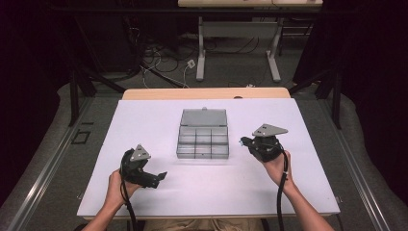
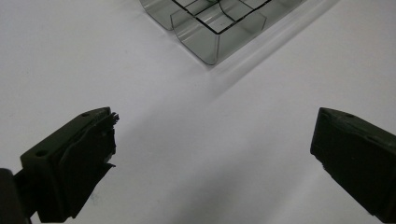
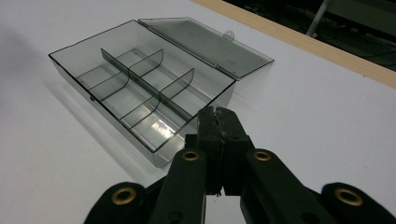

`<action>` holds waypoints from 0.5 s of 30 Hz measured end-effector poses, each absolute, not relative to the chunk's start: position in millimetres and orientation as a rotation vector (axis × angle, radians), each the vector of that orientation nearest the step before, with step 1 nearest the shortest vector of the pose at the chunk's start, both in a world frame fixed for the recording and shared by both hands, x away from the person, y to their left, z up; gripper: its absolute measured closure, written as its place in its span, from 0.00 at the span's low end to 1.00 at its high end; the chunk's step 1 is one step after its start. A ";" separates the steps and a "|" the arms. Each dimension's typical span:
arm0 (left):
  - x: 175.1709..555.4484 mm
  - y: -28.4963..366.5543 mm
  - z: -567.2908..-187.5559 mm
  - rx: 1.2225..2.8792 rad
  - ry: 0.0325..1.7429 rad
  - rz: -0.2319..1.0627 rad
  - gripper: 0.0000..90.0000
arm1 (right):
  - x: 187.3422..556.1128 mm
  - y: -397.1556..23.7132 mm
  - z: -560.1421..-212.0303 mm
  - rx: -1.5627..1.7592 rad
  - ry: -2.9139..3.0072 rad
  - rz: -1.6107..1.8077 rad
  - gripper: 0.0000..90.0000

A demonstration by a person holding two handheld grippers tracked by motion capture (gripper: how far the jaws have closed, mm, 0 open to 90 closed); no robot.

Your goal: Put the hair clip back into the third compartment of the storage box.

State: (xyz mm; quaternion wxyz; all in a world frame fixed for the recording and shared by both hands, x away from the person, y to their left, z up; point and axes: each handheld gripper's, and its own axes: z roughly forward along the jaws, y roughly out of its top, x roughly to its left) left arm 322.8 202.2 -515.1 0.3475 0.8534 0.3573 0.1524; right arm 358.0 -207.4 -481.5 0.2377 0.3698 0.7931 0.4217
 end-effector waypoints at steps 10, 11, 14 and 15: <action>323.9 203.1 -514.8 2.235 0.924 0.377 0.00 | 366.6 -200.2 -482.3 1.009 2.170 1.152 1.00; 323.6 202.8 -514.9 2.229 0.926 0.378 0.00 | 367.5 -199.1 -482.3 1.011 2.167 1.153 1.00; 322.6 202.1 -514.9 2.215 0.927 0.395 0.00 | 369.7 -197.2 -481.5 1.001 2.171 1.145 1.00; 322.5 202.4 -514.3 2.223 0.926 0.399 0.00 | 370.2 -196.1 -481.4 1.003 2.170 1.150 1.00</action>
